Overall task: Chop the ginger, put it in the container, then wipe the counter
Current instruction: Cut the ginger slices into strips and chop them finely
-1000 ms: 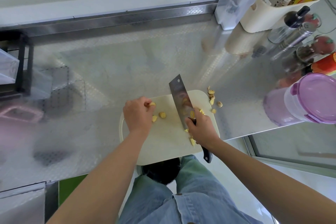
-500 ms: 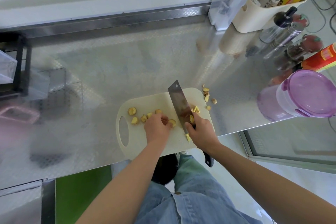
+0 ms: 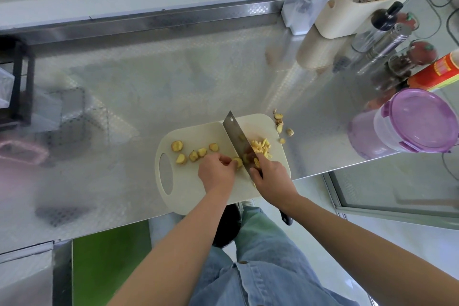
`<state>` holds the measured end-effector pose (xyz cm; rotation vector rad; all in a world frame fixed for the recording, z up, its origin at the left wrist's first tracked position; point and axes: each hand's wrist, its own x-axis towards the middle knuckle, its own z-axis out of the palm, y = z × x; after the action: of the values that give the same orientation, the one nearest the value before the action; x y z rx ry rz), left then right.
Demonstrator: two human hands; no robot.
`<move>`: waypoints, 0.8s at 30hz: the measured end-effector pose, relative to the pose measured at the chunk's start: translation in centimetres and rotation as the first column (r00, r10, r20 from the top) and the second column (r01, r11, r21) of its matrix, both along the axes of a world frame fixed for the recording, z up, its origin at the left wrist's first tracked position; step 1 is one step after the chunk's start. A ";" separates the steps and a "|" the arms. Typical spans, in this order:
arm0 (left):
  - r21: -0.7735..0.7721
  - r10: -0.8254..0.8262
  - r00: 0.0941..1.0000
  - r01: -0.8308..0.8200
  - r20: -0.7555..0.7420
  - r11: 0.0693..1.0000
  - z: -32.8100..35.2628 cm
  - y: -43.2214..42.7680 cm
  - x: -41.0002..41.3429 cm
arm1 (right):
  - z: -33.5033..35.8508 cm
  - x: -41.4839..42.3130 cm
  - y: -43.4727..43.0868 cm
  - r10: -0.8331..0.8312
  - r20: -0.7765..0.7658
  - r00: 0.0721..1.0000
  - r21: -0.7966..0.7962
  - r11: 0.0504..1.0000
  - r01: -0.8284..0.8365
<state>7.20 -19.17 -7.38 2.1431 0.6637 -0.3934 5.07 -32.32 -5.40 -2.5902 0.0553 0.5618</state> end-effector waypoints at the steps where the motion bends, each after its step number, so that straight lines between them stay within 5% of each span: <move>1: -0.005 0.002 1.000 -0.002 -0.004 1.000 -0.1 -0.1 0.0 | 0.0 0.1 -0.1 -0.002 0.006 1.000 -0.007 1.000 0.002; 24: -0.060 -0.017 0.992 0.009 -0.128 0.998 -0.3 0.4 0.9 | -0.1 1.2 2.1 -0.010 -0.007 1.000 -0.044 0.999 0.010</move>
<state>8.09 -18.79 -7.66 2.0799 0.7018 -0.5547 6.25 -30.19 -5.50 -2.6290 0.0838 0.5726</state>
